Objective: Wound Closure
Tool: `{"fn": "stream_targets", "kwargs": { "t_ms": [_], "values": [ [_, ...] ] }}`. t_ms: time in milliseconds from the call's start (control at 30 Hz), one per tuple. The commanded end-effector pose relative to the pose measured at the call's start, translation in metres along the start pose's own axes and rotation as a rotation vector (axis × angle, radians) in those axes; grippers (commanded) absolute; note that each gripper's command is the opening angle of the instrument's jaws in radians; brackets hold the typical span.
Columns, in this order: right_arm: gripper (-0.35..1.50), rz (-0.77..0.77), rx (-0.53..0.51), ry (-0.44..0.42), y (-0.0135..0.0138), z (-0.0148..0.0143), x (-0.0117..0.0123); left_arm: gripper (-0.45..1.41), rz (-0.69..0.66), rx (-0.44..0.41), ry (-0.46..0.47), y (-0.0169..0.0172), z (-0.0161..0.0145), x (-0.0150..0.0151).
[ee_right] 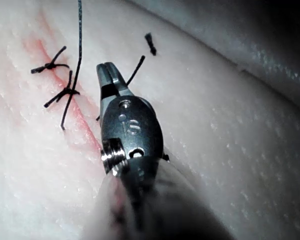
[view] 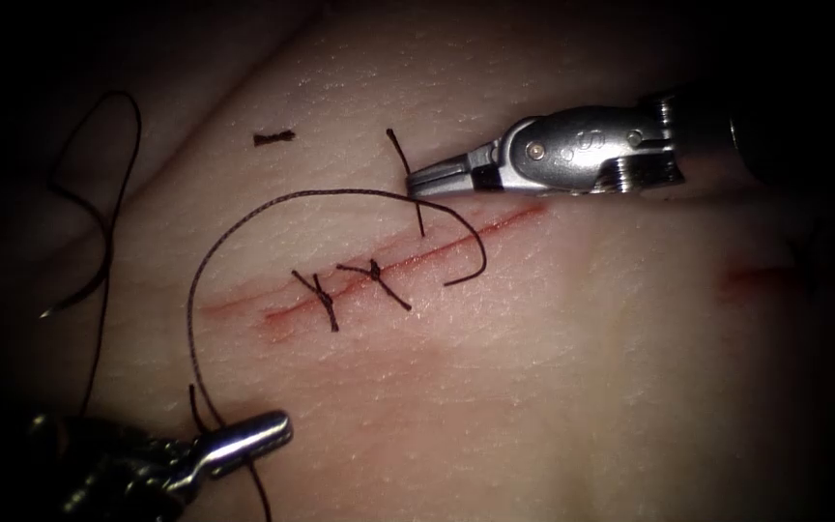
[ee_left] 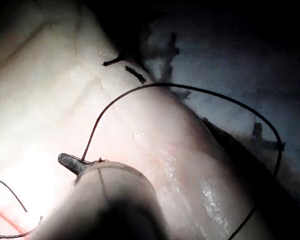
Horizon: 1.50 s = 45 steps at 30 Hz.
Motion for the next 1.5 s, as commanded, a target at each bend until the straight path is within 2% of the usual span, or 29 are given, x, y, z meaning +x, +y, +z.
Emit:
{"fn": "stream_targets", "kwargs": {
  "t_ms": [33,133,300,433,600,800,1067,1333,1367,1400,1467,1500],
  "values": [
    [-0.35,0.002,0.014,0.007,-0.0008,0.0014,-0.0008,-0.45,-0.005,-0.001,0.002,0.0008,0.0007,0.0001],
    [-0.35,0.002,0.05,0.043,-0.0014,0.0021,-0.0009,-0.45,-0.019,0.002,0.006,0.0007,0.0022,-0.0006],
    [-0.35,-0.002,0.048,0.11,-0.002,0.0029,0.0004,-0.45,-0.041,-0.004,0.011,0.002,0.005,-0.0032],
    [-0.35,-0.005,0.029,0.164,-0.0019,0.0034,0.0014,-0.45,-0.061,-0.021,0.016,0.0037,0.0067,-0.005],
    [-0.35,0.004,-0.006,0.211,-0.0013,0.0033,0.0022,-0.45,-0.08,-0.036,0.01,0.0054,0.0085,-0.0058],
    [-0.35,0.005,-0.041,0.245,-0.0014,0.0044,0.0028,-0.45,-0.087,-0.052,0.021,0.0061,0.0112,-0.0054],
    [-0.35,0.005,-0.052,0.268,-0.0018,0.0064,0.0039,-0.45,-0.091,-0.073,0.05,0.0058,0.0144,-0.0034],
    [-0.35,0.024,-0.074,0.277,-0.0015,0.0077,0.0044,-0.45,-0.09,-0.089,0.066,0.0056,0.0152,-0.0019],
    [-0.18,0.032,-0.083,0.273,-0.0013,0.0079,0.0044,-0.45,-0.089,-0.092,0.067,0.0056,0.0152,-0.0017],
    [0.12,0.052,-0.091,0.269,-0.0012,0.0081,0.0044,-0.45,-0.089,-0.097,0.076,0.0056,0.0152,-0.0013],
    [0.39,0.07,-0.095,0.265,-0.0012,0.0083,0.0045,-0.45,-0.089,-0.102,0.082,0.0056,0.0152,-0.001],
    [-0.05,0.069,-0.091,0.265,-0.0016,0.008,0.0045,-0.45,-0.096,-0.103,0.09,0.0054,0.0151,-0.0009]
  ]
}}
